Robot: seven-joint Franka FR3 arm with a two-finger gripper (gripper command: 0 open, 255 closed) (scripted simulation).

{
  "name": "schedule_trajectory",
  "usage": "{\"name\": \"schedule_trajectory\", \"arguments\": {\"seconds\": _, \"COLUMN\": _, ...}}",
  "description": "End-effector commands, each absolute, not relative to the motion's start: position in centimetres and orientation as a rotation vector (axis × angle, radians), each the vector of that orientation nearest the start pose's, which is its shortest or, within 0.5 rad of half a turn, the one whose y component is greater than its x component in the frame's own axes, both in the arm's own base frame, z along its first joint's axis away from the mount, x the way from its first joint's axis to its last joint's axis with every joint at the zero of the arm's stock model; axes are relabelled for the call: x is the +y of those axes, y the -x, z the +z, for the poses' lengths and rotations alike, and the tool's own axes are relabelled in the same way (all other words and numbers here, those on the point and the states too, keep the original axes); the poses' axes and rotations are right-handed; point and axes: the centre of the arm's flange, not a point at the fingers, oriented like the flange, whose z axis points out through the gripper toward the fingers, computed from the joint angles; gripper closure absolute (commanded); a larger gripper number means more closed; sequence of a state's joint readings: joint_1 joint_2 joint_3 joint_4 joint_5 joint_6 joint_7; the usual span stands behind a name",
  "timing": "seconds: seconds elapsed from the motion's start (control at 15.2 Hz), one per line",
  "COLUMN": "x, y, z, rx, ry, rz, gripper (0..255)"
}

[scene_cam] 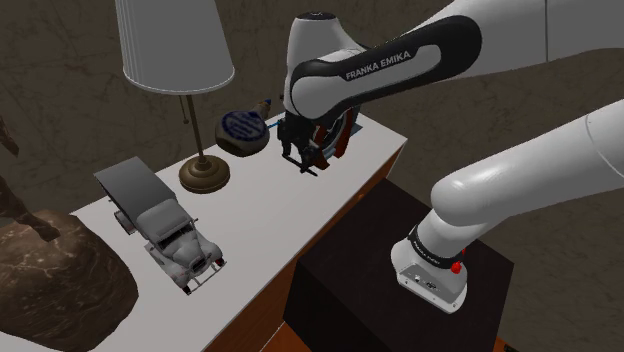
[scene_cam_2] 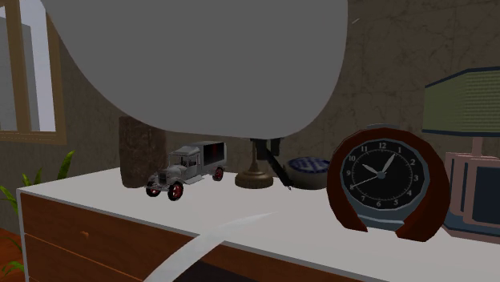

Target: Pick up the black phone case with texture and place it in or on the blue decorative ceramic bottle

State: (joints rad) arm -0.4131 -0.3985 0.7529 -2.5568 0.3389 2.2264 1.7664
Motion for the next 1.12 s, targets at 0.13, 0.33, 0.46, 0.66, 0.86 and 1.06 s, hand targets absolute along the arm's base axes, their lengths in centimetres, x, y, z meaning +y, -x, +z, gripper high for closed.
{"name": "schedule_trajectory", "arguments": {"seconds": 0.13, "x": 14.3, "y": -39.6, "z": 38.8, "rx": 2.342, "ry": 2.100, "rz": 0.001, "gripper": 255}}
{"name": "schedule_trajectory", "arguments": {"seconds": 0.33, "x": 14.0, "y": -40.9, "z": 39.4, "rx": 2.342, "ry": 2.100, "rz": 0.001, "gripper": 255}}
{"name": "schedule_trajectory", "arguments": {"seconds": 0.46, "x": 13.5, "y": -43.4, "z": 39.5, "rx": 2.342, "ry": 2.100, "rz": 0.000, "gripper": 255}}
{"name": "schedule_trajectory", "arguments": {"seconds": 0.66, "x": 12.6, "y": -47.3, "z": 39.7, "rx": 2.342, "ry": 2.100, "rz": 0.000, "gripper": 255}}
{"name": "schedule_trajectory", "arguments": {"seconds": 0.86, "x": 11.8, "y": -51.2, "z": 39.8, "rx": 2.342, "ry": 2.100, "rz": 0.000, "gripper": 255}}
{"name": "schedule_trajectory", "arguments": {"seconds": 1.06, "x": 10.9, "y": -55.0, "z": 40.0, "rx": 2.342, "ry": 2.100, "rz": 0.001, "gripper": 255}}
